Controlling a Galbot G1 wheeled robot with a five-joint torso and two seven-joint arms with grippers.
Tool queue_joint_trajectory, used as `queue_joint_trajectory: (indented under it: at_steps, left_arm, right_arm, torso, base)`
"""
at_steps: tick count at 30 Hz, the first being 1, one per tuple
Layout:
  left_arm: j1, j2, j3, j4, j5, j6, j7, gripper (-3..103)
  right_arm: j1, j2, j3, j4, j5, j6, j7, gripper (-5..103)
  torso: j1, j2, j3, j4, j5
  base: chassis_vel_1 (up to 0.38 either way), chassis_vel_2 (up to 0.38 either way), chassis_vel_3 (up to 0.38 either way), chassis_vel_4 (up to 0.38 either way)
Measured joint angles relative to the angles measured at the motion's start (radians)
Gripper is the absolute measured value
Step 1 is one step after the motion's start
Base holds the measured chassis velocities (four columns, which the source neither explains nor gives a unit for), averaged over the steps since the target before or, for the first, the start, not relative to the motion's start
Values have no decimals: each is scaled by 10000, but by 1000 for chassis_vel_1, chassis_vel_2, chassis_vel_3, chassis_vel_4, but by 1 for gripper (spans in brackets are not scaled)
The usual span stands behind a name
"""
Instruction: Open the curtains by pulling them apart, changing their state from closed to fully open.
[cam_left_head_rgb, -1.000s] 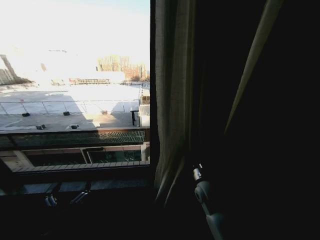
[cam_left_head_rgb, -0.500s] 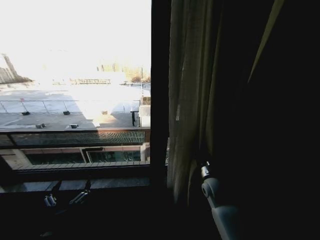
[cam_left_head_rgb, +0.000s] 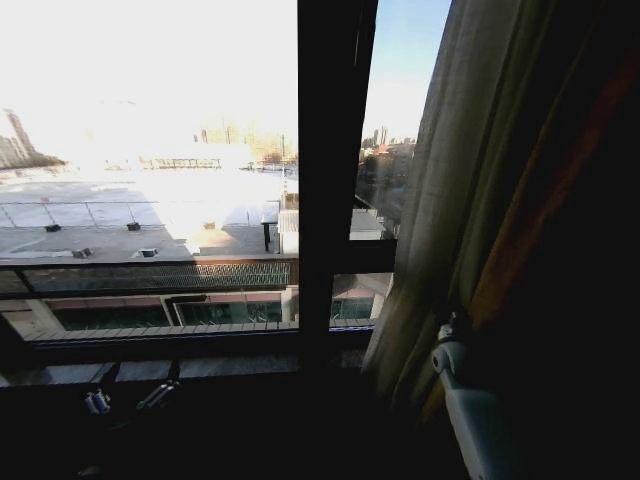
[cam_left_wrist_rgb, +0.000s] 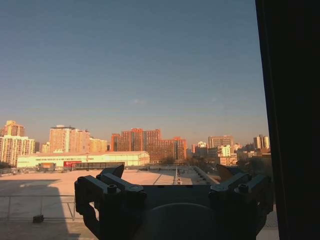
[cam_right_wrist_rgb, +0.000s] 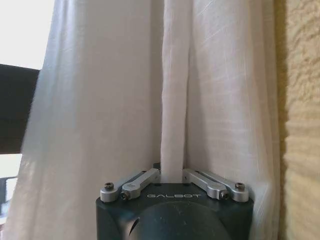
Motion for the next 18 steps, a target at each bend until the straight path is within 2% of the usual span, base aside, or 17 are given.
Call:
queue_joint_trajectory:
  at_steps: [3, 5, 8, 10, 11, 14, 15, 18]
  left_arm:
    - [-23, 1, 21, 1, 0, -1, 7, 100]
    - [-65, 2, 56, 0, -4, 14, 5, 100]
    - [-83, 12, 72, 3, -5, 28, 4, 100]
    - [-86, 27, 77, 9, -18, 34, -3, 100]
    - [-86, 27, 77, 9, -18, 34, -3, 100]
    - [-83, 52, 66, 9, -58, 44, -5, 100]
    - [-81, 59, 62, 9, -70, 47, -8, 100]
    - [-68, 68, 57, -22, -102, 98, -33, 100]
  right_arm:
    - [-311, -23, -147, 473, 22, -57, -294, 11]
    - [-1208, -3, -650, 1803, 26, -319, -634, 21]
    - [-1855, 72, -1071, 2710, 34, -700, -772, 27]
    - [-2660, 130, -1646, 3860, 33, -1008, -823, 37]
    - [-2660, 130, -1646, 3860, 33, -1008, -823, 37]
    - [-3463, 49, -2157, 5216, 9, -1360, -842, 54]
    - [-3654, 18, -2250, 5555, 1, -1517, -877, 54]
    - [-4224, 0, -2366, 6270, -197, -1719, -1287, 65]
  torso:
    - [3, -2, 2, -2, 6]
    - [3, -1, 1, 2, -5]
    - [3, 0, -1, 1, -5]
    - [1, 1, -2, 2, -6]
    - [1, 1, -2, 2, -6]
    - [1, 1, -2, 2, -7]
    - [1, 1, -2, 1, -7]
    - [1, 1, -2, 1, -9]
  base:
    - [0, 0, 0, 0]
    - [0, 0, 0, 0]
    - [0, 0, 0, 0]
    - [0, 0, 0, 0]
    - [0, 0, 0, 0]
    - [0, 0, 0, 0]
    - [0, 0, 0, 0]
    - [0, 0, 0, 0]
